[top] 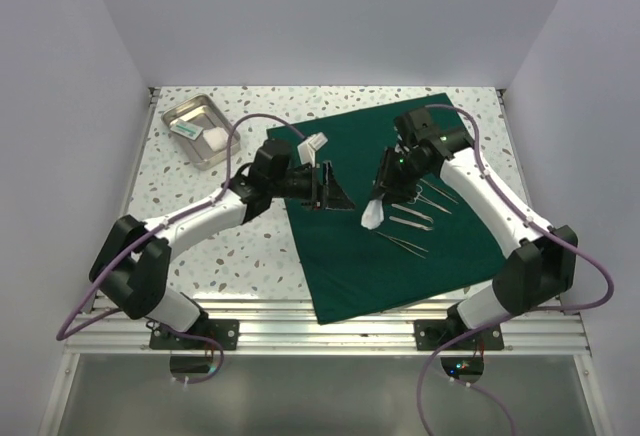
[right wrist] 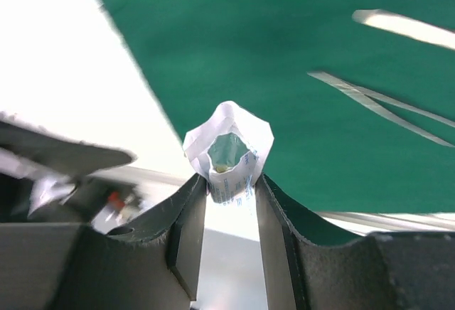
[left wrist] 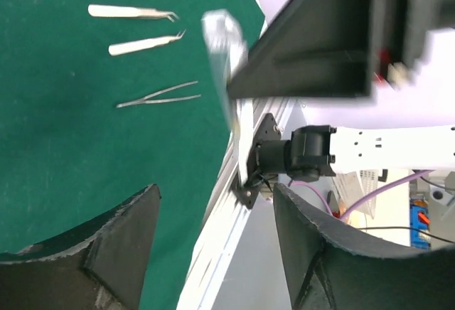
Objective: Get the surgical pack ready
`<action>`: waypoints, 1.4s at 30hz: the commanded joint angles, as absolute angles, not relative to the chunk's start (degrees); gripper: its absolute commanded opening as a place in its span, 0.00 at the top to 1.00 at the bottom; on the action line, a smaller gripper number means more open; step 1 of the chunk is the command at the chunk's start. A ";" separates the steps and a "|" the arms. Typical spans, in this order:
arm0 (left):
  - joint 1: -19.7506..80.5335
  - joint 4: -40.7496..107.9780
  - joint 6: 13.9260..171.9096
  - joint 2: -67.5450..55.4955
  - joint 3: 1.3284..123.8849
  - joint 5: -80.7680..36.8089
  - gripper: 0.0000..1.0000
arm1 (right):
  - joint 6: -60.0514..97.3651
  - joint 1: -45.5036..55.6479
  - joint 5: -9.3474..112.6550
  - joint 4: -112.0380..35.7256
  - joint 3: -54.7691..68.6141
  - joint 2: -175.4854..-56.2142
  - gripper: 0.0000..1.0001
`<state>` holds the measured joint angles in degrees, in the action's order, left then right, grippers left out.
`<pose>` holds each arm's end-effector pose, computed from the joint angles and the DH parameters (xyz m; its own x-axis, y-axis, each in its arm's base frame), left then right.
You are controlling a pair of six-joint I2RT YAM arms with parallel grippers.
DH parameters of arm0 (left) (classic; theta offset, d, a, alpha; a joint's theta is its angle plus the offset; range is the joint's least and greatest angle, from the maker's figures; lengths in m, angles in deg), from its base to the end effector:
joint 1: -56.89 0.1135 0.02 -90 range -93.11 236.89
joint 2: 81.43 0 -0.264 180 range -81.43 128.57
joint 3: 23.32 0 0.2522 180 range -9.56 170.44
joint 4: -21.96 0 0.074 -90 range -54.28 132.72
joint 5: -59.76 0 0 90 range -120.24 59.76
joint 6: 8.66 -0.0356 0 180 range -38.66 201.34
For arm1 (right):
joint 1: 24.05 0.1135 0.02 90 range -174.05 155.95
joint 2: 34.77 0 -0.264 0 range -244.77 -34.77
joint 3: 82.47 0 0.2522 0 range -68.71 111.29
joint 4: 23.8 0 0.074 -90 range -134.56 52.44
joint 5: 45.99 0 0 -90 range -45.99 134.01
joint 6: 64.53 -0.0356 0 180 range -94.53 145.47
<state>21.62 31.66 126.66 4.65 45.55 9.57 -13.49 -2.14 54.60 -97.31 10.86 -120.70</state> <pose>0.2589 -0.2110 0.2564 -0.9066 -0.0278 -0.4210 0.3769 0.3950 -0.8378 0.2717 0.1163 0.3097 -0.9337 0.2907 -0.2093 0.1945 0.9021 0.3853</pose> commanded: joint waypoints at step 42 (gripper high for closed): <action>64.26 31.85 132.66 34.99 80.75 14.50 0.82 | -2.65 -8.23 55.62 -101.28 14.96 -121.87 0.05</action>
